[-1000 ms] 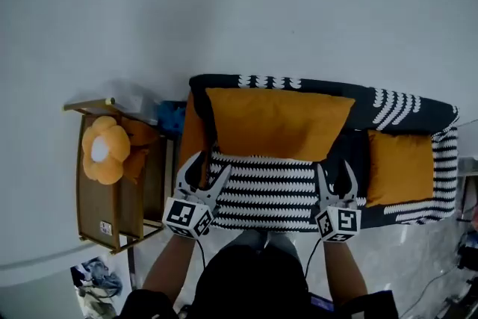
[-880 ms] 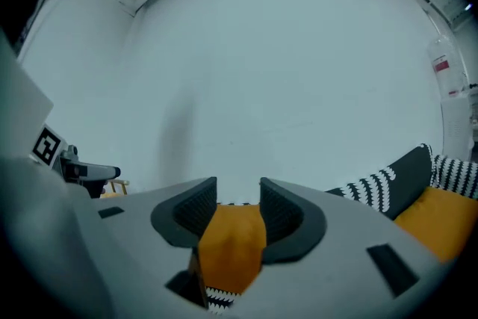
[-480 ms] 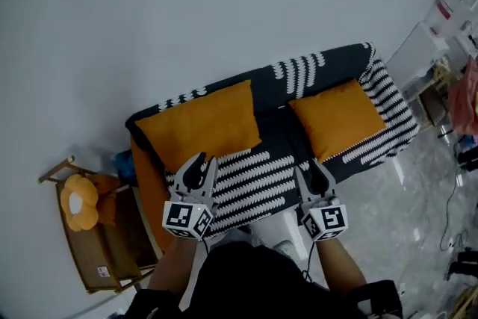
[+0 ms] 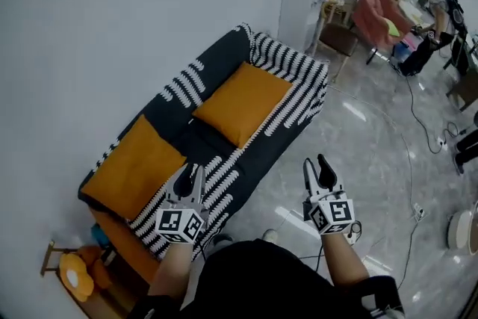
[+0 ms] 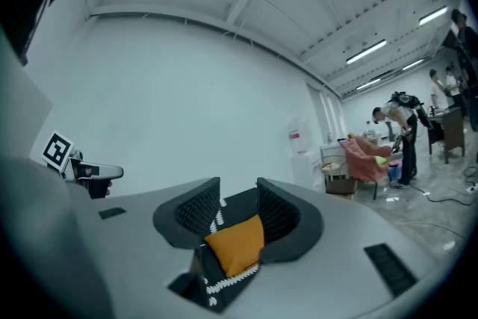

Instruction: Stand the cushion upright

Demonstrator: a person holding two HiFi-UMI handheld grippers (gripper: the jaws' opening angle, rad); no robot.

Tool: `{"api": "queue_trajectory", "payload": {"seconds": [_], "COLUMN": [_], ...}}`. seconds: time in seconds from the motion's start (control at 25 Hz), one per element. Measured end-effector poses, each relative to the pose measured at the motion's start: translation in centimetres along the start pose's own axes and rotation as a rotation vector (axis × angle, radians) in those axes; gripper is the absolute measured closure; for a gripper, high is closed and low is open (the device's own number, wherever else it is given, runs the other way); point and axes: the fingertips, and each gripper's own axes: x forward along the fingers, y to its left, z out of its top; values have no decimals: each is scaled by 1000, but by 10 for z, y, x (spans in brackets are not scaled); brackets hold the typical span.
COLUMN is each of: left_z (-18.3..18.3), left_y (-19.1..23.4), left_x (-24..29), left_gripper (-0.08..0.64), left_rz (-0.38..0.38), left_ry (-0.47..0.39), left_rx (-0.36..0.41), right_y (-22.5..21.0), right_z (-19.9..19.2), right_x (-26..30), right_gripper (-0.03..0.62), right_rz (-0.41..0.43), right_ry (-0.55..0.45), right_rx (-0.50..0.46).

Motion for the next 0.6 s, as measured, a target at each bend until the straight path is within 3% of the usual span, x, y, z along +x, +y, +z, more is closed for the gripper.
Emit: {"api": "queue_trajectory", "payload": {"seconds": [0.32,0.6], "left_z": [-14,-31], "left_y": [-126,-163], "left_x": [66,113], "left_gripper": [453,453], "left_rz": [-205,-316], "left_ry": [34,78], "left_rx": [24,51], "right_y": [-111,-151], "right_z": [4,-4], "right_x": [-95,-110], "right_gripper": [420,420], "right_rz": [-198,-295], "right_ry": [-56,-51], "right_rx": [31,58]}}
